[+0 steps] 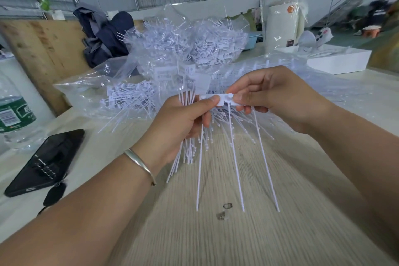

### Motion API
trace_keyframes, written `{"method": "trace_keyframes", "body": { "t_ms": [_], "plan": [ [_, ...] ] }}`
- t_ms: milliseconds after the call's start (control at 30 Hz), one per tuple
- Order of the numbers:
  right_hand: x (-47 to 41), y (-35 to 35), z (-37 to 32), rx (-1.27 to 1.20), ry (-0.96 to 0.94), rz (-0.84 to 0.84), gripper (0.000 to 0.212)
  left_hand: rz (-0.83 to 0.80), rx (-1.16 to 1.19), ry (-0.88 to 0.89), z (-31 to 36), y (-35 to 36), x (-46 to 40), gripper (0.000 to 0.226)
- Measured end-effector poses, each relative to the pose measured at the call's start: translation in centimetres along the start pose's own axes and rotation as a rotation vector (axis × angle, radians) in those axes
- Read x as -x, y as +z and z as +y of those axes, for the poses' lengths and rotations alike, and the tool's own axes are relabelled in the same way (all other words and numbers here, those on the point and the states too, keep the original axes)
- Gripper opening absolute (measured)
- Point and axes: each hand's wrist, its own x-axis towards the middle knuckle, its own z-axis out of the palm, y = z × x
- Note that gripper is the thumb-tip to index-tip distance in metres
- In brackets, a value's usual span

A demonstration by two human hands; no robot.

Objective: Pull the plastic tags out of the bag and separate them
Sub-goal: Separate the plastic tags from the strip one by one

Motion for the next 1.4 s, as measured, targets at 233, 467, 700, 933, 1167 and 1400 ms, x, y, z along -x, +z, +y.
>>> {"method": "trace_keyframes", "body": {
  "t_ms": [233,467,700,933,1167,1400],
  "plan": [
    [0.1,-0.2,-0.4,0.015,-0.018,-0.049,0.011,-0.151,-0.067,0.075,0.1,-0.7,-0.1,0.022],
    [0.4,0.3,-0.2,0.259,0.036,-0.242,0.012,-0.244,-0.253,-0.016,0.4,-0.9,0.2,0.044],
    [-0.1,-0.1,-0.4,-0.029,-0.026,-0.012,0.018,-0.165,0.009,-0.043,0.2,-1.1,-0.5,0.027],
    [-0.3,-0.4,-0.5,-0.063,0.004,-0.015,0.024,-0.037,0.289,-0.165,0.2,-1.8,-1.1,0.036],
    [-0.3,-0.1,0.0,-0.052,-0.003,0.001,0.021,0.002,0.141,-0.047,0.4,-0.9,-0.5,0.028],
    [-0.1,0.6,0.0,-0.070,0.003,-0.089,0.021,0.050,0.010,-0.054,0.5,-0.1,0.0,0.054]
  ]
}}
